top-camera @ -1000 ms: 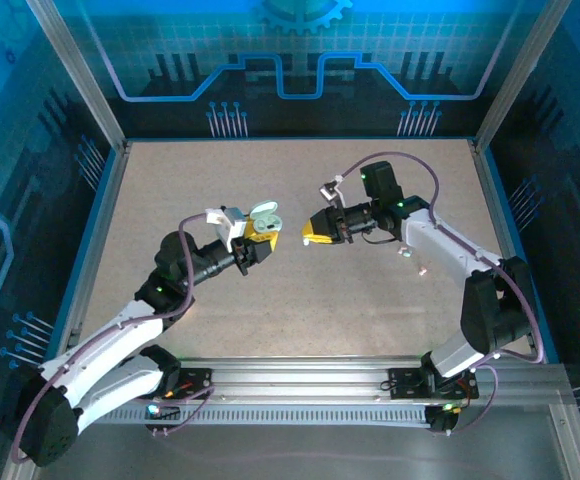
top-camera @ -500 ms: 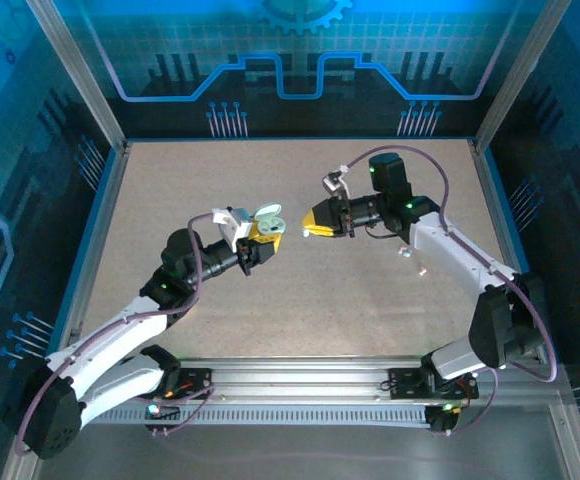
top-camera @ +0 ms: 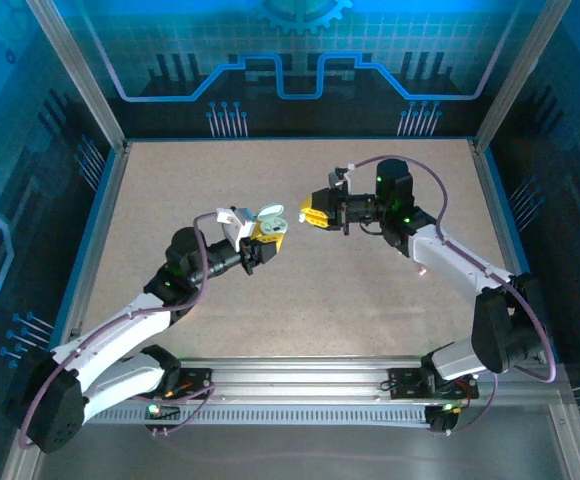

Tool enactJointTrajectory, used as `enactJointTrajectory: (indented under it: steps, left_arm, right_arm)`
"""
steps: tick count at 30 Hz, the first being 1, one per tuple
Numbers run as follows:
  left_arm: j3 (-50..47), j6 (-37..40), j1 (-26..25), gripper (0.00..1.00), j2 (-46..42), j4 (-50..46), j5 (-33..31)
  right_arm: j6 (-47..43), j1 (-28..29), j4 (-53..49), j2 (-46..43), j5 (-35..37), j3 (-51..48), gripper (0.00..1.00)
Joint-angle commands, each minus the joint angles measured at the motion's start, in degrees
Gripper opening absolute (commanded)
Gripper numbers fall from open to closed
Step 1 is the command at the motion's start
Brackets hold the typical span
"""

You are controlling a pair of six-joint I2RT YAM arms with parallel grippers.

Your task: Insert the wireless bluetooth earbuds into the charging case

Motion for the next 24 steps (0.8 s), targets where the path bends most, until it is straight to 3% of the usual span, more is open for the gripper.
enactJointTrajectory:
  steps: [1, 6, 10, 14, 18, 24]
  left_arm:
    - [-0.18, 1.79, 0.29, 0.34, -0.40, 2.18, 1.34]
    - [-0.27, 2.19, 0.37, 0.34, -0.43, 2.71, 1.60]
    - [-0.48, 2.97, 0.32, 0.34, -0.98, 3.86, 3.37]
    - [-0.46, 3.65, 0.29, 0.34, -1.75, 4.83, 5.82]
    - [0.45, 3.66, 0.18, 0.34, -1.05, 5.26, 7.53]
    - [0.78, 3.58, -0.07, 0.34, -0.49, 1.98, 0.82]
  right_arm:
    - [3.11, 0.85, 5.00, 0.41, 0.34, -0.46, 0.23]
    - [-1.89, 1.40, 1.23, -0.33, -0.26, 0.97, 0.24]
    - [-20.67, 2.25, -17.34, -2.61, 0.72, 6.55, 0.24]
    - [-34.67, 2.80, -27.90, -5.38, 2.18, 10.11, 0.24]
    - [-43.21, 2.98, -34.73, -6.29, 2.72, 13.13, 0.23]
    - [-51.00, 2.53, -48.11, -5.30, 16.03, 13.65, 0.23]
